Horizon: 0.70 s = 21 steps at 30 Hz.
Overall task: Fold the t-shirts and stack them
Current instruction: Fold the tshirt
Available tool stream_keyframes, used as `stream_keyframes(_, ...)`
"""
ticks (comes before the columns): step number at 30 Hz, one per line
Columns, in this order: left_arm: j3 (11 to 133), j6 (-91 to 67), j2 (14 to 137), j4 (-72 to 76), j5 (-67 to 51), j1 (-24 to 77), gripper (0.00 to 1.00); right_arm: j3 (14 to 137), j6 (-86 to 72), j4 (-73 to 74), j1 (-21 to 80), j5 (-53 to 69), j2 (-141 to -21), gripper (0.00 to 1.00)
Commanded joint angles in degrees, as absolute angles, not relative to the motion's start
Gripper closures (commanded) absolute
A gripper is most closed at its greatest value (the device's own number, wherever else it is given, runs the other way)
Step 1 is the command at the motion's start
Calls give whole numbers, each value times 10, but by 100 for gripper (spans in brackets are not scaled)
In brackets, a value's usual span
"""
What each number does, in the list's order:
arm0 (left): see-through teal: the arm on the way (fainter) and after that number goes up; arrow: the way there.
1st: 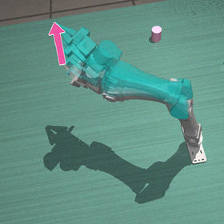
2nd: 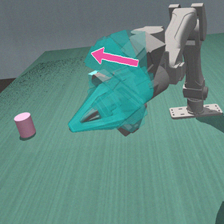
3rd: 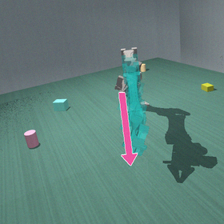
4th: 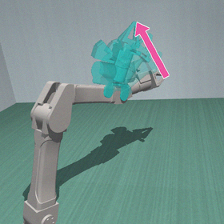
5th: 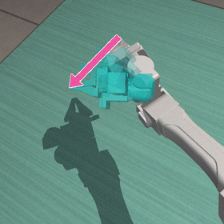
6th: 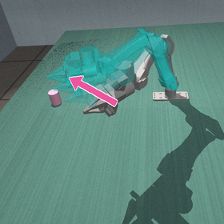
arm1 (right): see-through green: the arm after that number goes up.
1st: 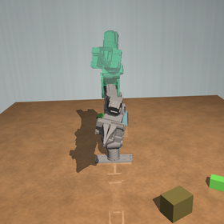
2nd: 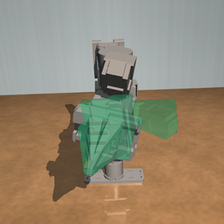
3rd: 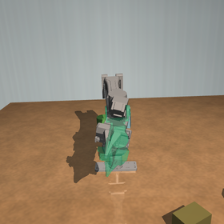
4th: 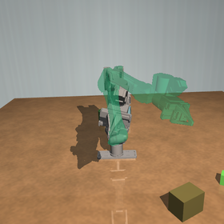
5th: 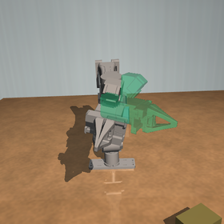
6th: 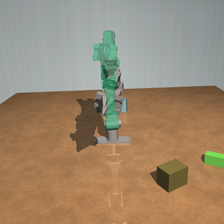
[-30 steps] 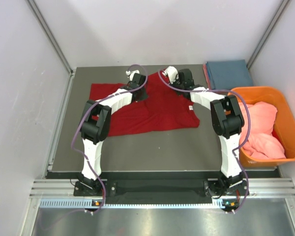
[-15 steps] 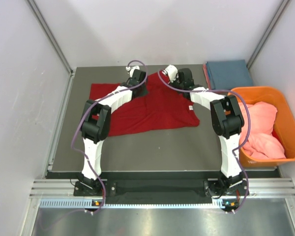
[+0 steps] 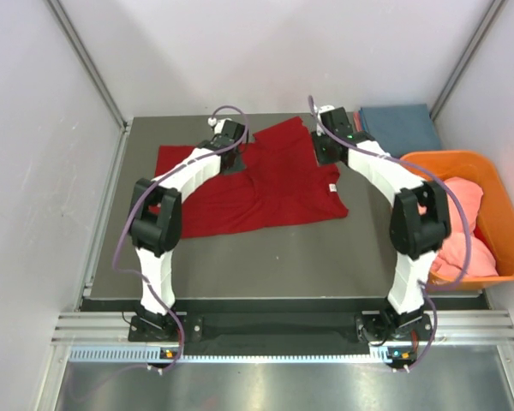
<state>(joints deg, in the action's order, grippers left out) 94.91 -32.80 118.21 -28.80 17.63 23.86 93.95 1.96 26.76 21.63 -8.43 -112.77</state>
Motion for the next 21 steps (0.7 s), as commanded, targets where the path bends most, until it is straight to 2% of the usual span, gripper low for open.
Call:
stream_keyframes(1,912,-306,1086,-316,170,233,71,890,-80,380,217,-63,-1046,66)
stream_keyframes(6,832,-317,1022,-330,86,188,69,809,-91,378,217,-36,-1014,69)
stream_keyframes(12,759,-327,980,-355,32,106,69,757,-48,375,216,-15,-1004,62)
stream_keyframes(17,704,-333,964,-367,38,35,69,741,-13,392,213,-46,-1005,62)
stream_keyframes(21,672,-339,969,-368,69,4,69,736,-4,403,207,-52,-1021,66)
